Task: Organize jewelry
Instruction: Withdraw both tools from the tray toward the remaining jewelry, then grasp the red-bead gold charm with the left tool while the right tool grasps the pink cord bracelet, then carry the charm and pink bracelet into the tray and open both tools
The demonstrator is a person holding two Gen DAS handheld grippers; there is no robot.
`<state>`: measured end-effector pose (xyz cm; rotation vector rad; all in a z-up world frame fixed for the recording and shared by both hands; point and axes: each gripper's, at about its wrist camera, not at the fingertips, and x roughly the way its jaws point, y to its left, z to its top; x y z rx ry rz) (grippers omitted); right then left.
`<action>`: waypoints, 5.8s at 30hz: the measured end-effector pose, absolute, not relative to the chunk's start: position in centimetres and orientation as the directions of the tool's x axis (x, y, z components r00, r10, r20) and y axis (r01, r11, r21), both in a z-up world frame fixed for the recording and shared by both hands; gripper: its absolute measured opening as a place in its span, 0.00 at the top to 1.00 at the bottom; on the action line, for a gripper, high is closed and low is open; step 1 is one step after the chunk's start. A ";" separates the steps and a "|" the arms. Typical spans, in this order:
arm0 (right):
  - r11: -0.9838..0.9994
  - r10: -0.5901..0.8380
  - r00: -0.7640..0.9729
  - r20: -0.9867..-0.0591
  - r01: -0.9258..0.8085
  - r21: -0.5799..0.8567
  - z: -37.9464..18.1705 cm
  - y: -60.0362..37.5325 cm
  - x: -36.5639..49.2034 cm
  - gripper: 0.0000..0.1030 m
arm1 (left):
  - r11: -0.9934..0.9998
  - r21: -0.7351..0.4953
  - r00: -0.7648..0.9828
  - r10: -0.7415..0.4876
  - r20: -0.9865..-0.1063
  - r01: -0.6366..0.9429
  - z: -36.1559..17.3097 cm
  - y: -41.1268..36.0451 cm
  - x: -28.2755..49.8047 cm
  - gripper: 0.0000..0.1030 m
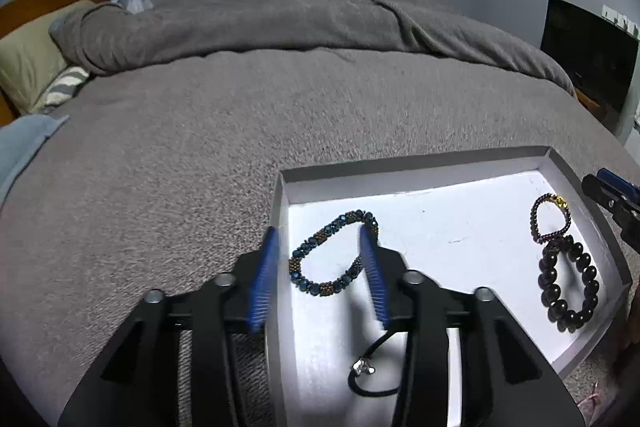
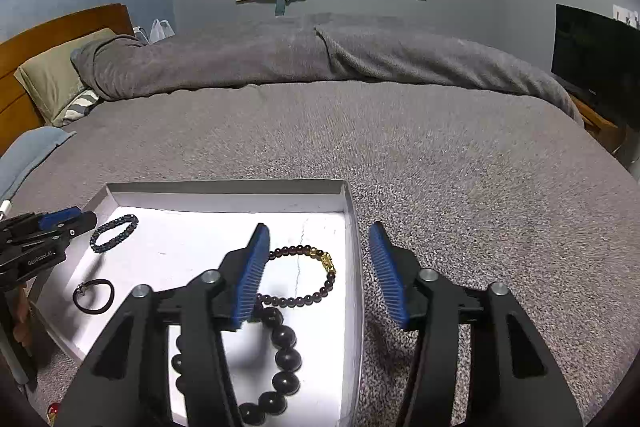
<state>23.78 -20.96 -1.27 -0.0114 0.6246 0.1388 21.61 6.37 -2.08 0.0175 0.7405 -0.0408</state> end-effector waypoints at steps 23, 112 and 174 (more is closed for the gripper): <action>0.996 0.090 0.854 -0.513 -0.089 0.027 2.7 -22.9 12.9 0.05 | 0.994 0.025 0.791 0.104 -0.602 -0.111 1.5 8.0 9.7 0.08; 0.933 0.333 0.685 -0.648 -0.341 0.119 -3.4 -18.9 5.0 0.95 | 0.960 -0.113 0.727 -0.270 -0.631 0.258 0.6 4.1 1.2 0.90; 0.953 0.189 0.680 -0.709 -0.302 -0.036 -0.4 -14.3 28.7 0.95 | 0.956 0.015 0.611 -0.175 -0.772 0.292 -1.1 0.8 26.3 0.90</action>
